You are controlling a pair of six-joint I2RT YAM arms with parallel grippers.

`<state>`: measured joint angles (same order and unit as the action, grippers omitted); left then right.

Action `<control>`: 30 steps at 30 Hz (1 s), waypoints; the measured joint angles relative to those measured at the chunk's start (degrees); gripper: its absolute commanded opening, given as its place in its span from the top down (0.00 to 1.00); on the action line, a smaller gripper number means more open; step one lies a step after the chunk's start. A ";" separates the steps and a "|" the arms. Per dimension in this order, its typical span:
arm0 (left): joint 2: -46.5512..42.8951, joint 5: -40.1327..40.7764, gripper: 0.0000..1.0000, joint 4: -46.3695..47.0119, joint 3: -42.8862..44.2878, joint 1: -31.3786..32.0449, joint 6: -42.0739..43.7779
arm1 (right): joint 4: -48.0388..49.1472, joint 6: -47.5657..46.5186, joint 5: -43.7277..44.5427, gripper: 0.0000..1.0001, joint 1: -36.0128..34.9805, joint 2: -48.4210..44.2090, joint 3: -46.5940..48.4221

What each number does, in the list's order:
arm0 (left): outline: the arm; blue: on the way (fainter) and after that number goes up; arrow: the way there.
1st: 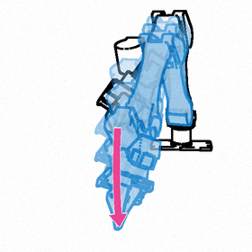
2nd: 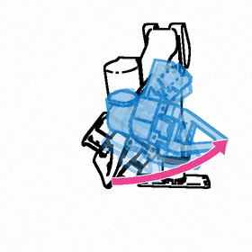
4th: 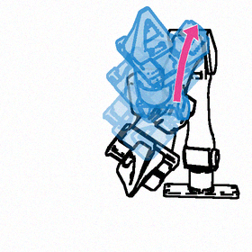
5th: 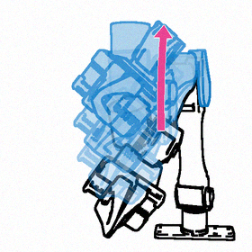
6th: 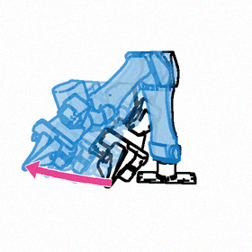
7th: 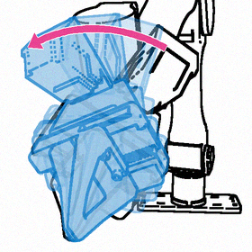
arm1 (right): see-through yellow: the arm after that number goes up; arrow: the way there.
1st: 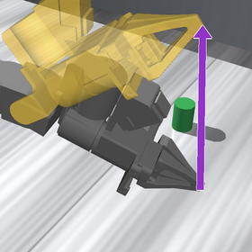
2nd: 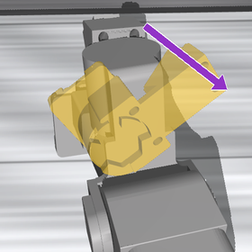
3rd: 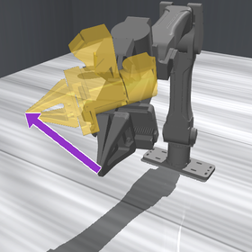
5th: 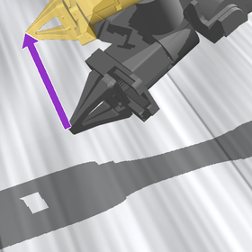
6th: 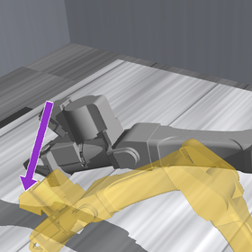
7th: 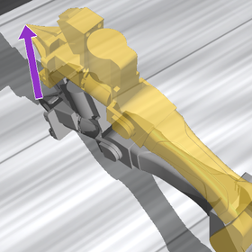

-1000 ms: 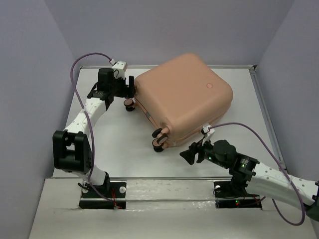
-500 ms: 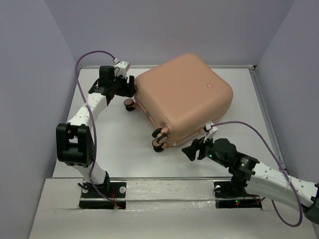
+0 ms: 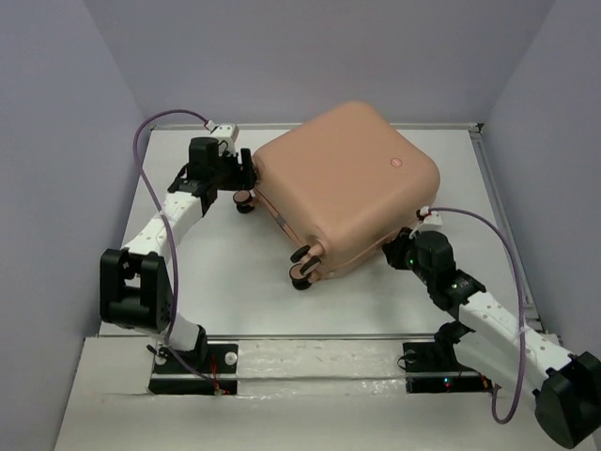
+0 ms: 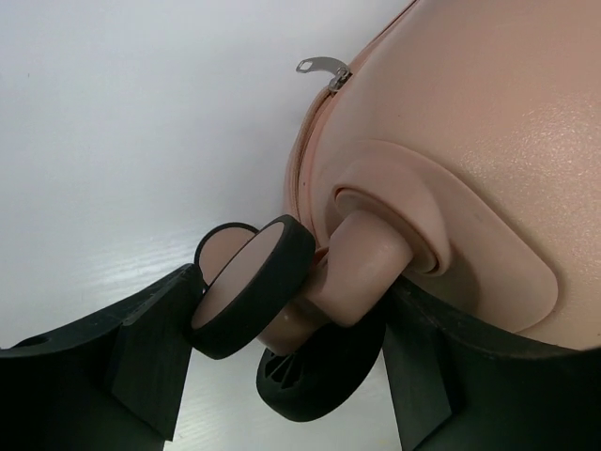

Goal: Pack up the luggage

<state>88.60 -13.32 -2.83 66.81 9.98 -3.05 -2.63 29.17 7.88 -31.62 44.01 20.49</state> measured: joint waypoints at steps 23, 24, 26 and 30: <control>-35.08 -1.09 0.77 -8.39 -23.71 8.90 -11.02 | 11.04 -8.46 -21.90 0.86 12.37 37.83 29.07; -35.34 -0.28 0.69 -8.59 -23.71 8.87 -11.04 | 12.17 -8.46 -22.40 0.76 12.37 36.24 28.26; -36.57 1.16 0.49 -9.16 -23.56 8.63 -11.37 | 13.97 -8.48 -23.28 0.66 12.33 32.39 26.01; -38.80 4.24 0.23 -10.23 -20.87 7.41 -12.66 | 15.87 -8.24 -25.35 0.43 12.04 23.63 19.28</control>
<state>49.80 -9.08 -13.06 45.93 17.39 -15.70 13.23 20.93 -17.47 -19.57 67.64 39.77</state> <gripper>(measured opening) 0.687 0.458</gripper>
